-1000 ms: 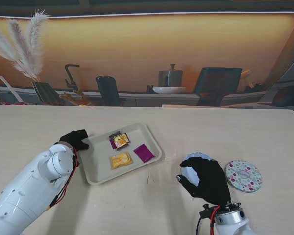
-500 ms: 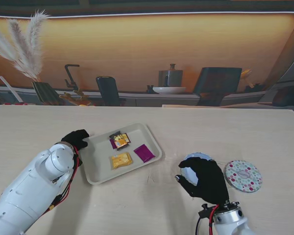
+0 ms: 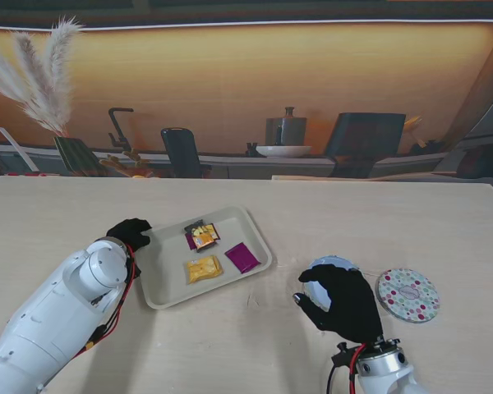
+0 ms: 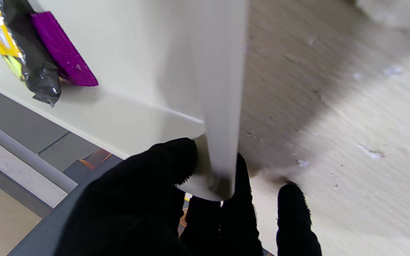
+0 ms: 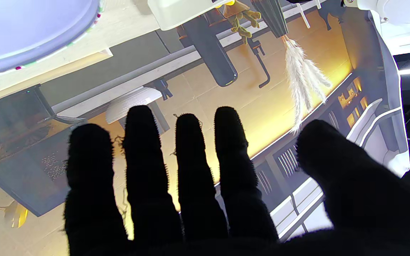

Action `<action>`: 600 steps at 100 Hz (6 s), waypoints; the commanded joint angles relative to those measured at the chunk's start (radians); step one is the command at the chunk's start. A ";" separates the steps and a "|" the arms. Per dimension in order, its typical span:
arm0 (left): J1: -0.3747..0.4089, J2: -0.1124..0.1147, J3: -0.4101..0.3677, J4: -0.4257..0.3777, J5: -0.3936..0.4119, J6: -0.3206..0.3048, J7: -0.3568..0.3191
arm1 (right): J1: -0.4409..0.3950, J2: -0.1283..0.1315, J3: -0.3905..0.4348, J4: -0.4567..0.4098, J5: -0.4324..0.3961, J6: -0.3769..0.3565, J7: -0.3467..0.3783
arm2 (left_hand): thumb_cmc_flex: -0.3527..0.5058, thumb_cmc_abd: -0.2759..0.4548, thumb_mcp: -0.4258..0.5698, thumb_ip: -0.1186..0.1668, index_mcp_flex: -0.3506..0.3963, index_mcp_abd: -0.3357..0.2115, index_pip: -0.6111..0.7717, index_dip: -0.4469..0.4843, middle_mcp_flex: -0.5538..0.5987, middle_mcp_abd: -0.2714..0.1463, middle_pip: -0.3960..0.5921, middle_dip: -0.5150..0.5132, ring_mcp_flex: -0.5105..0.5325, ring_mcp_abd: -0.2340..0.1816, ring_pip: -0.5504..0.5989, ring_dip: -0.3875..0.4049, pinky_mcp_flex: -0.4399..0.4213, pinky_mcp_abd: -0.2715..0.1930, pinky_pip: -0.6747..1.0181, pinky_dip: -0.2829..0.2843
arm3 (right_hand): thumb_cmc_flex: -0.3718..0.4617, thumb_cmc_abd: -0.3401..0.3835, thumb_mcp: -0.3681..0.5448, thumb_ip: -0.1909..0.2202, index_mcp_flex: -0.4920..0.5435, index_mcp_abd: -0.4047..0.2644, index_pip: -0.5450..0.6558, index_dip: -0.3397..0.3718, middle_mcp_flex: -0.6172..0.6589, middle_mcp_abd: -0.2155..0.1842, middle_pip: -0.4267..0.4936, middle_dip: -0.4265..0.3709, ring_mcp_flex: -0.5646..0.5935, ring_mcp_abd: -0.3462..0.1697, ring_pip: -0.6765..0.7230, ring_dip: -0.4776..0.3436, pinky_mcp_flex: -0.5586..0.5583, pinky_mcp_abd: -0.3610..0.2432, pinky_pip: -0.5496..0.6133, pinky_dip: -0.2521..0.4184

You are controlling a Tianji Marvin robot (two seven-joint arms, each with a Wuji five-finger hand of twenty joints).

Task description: Pour cookies into a cookie box

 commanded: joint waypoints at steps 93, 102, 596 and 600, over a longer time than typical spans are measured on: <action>0.111 -0.063 -0.108 -0.028 -0.304 0.008 -0.020 | 0.004 -0.004 -0.008 0.010 -0.001 0.000 -0.002 | 0.100 0.075 0.249 -0.053 0.094 0.066 0.430 0.456 0.322 0.220 0.195 0.226 0.351 0.334 0.033 -0.210 0.413 0.200 0.238 -0.180 | 0.035 0.083 0.058 0.004 0.014 -0.027 0.017 -0.022 0.032 -0.010 0.007 0.001 0.041 0.023 0.007 0.000 0.011 0.020 0.016 -0.006; 0.111 -0.065 -0.113 -0.026 -0.329 0.025 -0.032 | 0.005 -0.004 -0.009 0.011 0.000 0.002 0.001 | 0.152 0.004 0.260 -0.230 0.062 0.062 0.431 0.479 0.337 0.208 0.217 0.402 0.375 0.332 0.097 -0.112 0.438 0.222 0.290 -0.155 | 0.036 0.083 0.059 0.002 0.011 -0.026 0.021 -0.028 0.033 -0.011 0.008 0.002 0.041 0.022 0.007 0.000 0.011 0.020 0.016 -0.006; 0.335 -0.189 -0.149 -0.577 -0.586 -0.239 0.537 | -0.080 -0.022 0.062 -0.030 0.010 0.009 -0.078 | 0.198 -0.090 0.348 -0.358 0.099 0.009 0.502 0.648 0.436 0.240 0.486 0.856 0.558 0.355 0.611 0.305 0.586 0.401 0.624 0.333 | 0.027 0.068 0.044 0.021 0.031 -0.019 -0.001 0.003 0.029 -0.006 -0.002 -0.002 0.020 0.023 -0.007 -0.002 -0.013 0.021 0.002 -0.013; 0.335 -0.189 -0.143 -0.582 -0.583 -0.233 0.537 | -0.085 -0.023 0.066 -0.032 0.009 0.008 -0.084 | 0.197 -0.089 0.348 -0.357 0.099 0.009 0.502 0.648 0.436 0.240 0.486 0.856 0.558 0.355 0.611 0.305 0.585 0.401 0.624 0.333 | 0.027 0.068 0.044 0.021 0.032 -0.020 -0.002 0.004 0.028 -0.004 -0.003 -0.003 0.019 0.023 -0.008 -0.002 -0.014 0.021 0.001 -0.013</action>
